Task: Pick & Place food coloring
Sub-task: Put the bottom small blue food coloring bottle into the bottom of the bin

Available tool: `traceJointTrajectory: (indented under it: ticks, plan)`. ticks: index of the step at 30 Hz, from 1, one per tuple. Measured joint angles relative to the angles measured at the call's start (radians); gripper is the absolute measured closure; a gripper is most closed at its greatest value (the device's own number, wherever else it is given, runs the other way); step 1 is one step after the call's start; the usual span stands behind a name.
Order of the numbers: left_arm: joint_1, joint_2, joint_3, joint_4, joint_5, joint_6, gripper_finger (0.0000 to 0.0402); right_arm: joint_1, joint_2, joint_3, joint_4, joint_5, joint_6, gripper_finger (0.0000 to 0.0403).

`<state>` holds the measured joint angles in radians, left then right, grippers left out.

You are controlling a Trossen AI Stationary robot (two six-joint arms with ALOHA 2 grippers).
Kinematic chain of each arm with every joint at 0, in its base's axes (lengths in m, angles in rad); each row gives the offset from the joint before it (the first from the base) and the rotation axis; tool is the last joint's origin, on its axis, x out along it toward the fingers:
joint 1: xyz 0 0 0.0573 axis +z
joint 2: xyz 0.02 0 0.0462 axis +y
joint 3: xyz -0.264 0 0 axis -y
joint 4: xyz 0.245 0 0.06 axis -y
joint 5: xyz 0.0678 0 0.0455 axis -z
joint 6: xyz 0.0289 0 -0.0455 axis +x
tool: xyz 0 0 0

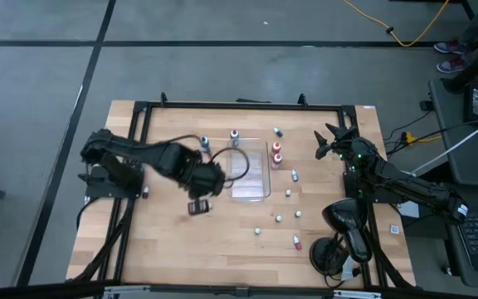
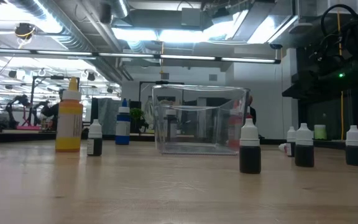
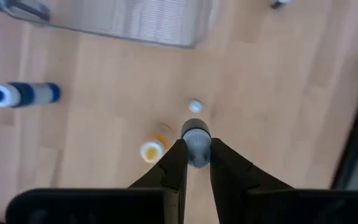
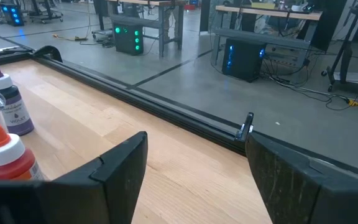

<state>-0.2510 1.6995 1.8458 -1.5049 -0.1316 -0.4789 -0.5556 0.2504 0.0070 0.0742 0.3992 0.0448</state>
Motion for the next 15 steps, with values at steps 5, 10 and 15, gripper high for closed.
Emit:
traceJointTrajectory:
  ticks: [5,10,15]
  plan:
    - [0.096,0.078,0.055,-0.001,0.002,0.092,0.0358,0.000,0.000,0.000,0.000,0.000,0.000,0.0130]
    - [0.168,0.188,0.157,0.006,0.024,0.160,0.0358,0.000,0.000,0.000,0.000,0.000,0.000,0.0130]
    - [0.225,0.313,0.287,0.008,0.026,0.208,0.0358,0.000,0.000,0.000,0.000,0.000,0.000,0.0130]
